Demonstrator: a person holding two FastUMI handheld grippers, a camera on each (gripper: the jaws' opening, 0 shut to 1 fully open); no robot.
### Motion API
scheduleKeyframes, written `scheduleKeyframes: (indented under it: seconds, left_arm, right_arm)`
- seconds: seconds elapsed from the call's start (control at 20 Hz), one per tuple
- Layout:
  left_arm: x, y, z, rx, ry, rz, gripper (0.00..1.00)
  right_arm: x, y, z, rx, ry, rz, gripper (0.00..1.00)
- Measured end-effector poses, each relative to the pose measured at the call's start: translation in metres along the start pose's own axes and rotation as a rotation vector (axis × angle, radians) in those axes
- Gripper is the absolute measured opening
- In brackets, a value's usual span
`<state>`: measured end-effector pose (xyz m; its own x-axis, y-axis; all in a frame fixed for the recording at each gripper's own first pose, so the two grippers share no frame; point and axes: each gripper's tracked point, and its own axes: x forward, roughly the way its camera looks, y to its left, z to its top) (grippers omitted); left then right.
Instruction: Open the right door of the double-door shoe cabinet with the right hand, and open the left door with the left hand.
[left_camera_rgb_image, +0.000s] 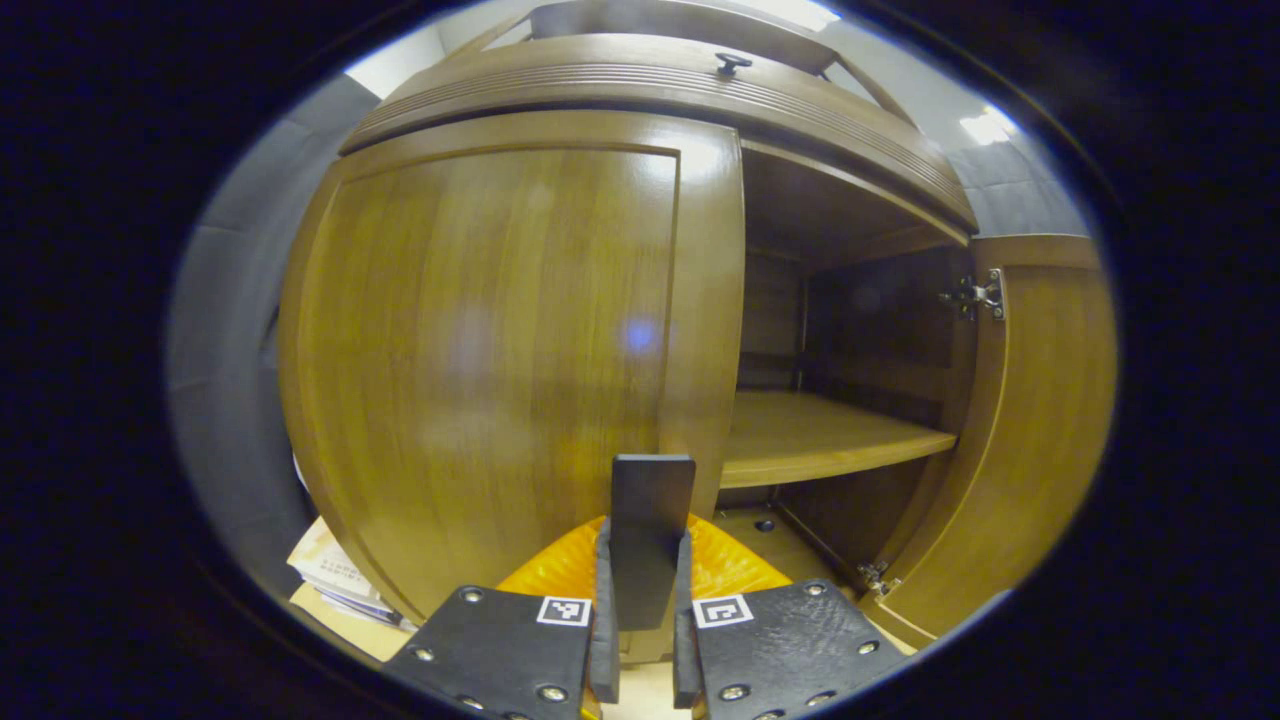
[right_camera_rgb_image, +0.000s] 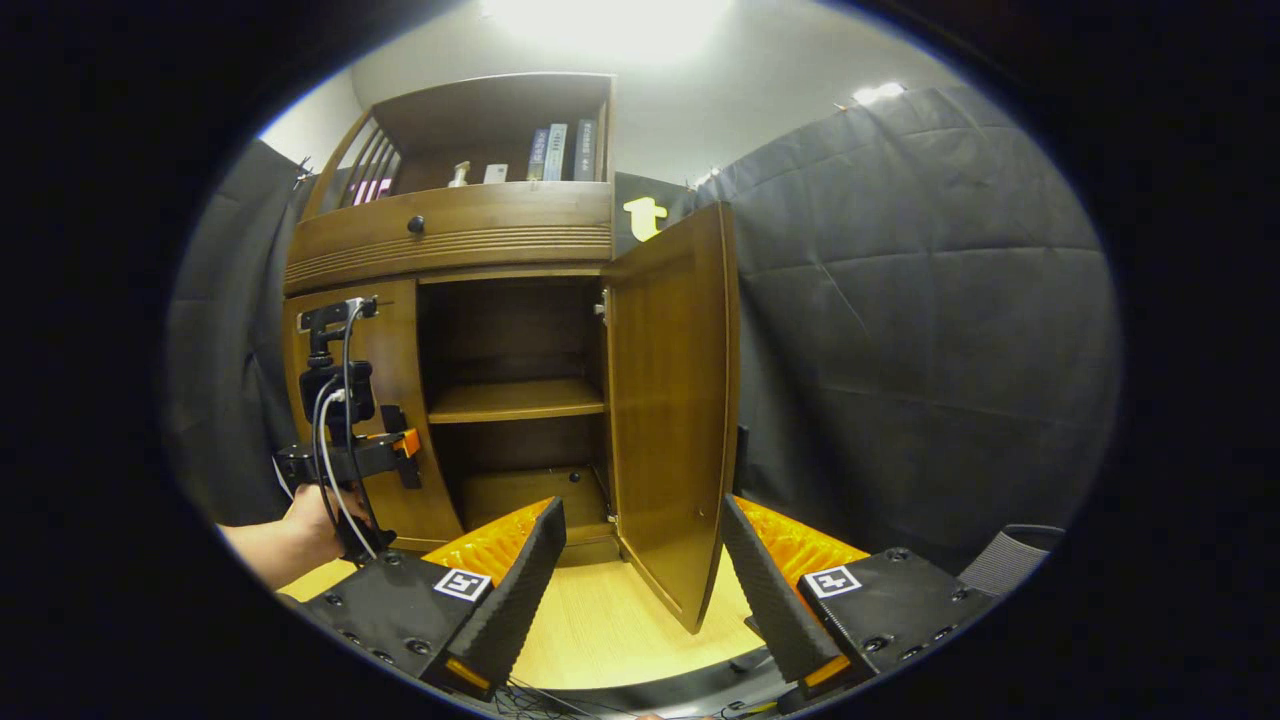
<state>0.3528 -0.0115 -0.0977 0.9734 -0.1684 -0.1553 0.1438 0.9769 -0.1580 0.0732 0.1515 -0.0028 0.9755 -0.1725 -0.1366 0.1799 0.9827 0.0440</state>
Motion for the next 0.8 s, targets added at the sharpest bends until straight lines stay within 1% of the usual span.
scheduleKeyframes:
  seconds: [0.05,0.15,0.25,0.35,0.4,0.45,0.5,0.65,0.7,0.75,0.8]
  left_arm:
    - [-0.001,0.000,0.000,-0.002,0.001,-0.010,0.22]
    - [-0.004,0.000,-0.001,0.017,-0.002,-0.018,0.24]
    - [-0.009,-0.002,0.002,0.011,-0.007,-0.026,0.22]
    - [-0.018,-0.001,0.003,0.002,-0.009,-0.034,0.22]
    - [-0.028,-0.001,-0.002,0.006,-0.014,-0.039,0.22]
    - [-0.033,0.000,-0.003,0.012,-0.016,-0.043,0.22]
    - [-0.038,0.000,-0.002,0.013,-0.018,-0.045,0.23]
    - [-0.056,0.002,-0.002,0.006,-0.025,-0.053,0.22]
    - [-0.063,0.004,-0.003,0.006,-0.030,-0.060,0.22]
    - [-0.070,0.005,-0.004,0.007,-0.035,-0.068,0.22]
    - [-0.077,0.007,-0.006,0.009,-0.038,-0.076,0.22]
  right_arm:
    - [0.001,0.003,-0.001,-0.002,0.001,0.013,0.93]
    - [0.005,0.018,-0.003,0.006,0.000,0.068,0.93]
    - [0.012,0.026,-0.007,0.005,0.002,0.112,0.93]
    - [0.016,0.032,-0.008,0.020,-0.002,0.156,0.93]
    - [0.019,0.034,-0.007,0.024,-0.009,0.170,0.98]
    - [0.021,0.035,-0.008,0.023,-0.009,0.180,0.93]
    - [0.022,0.034,-0.012,0.022,-0.006,0.187,0.93]
    - [0.025,0.033,-0.014,0.027,-0.004,0.204,0.93]
    - [0.027,0.033,-0.017,0.027,0.001,0.208,1.00]
    - [0.028,0.033,-0.019,0.028,0.010,0.211,0.92]
    - [0.029,0.033,-0.022,0.033,0.015,0.215,0.93]
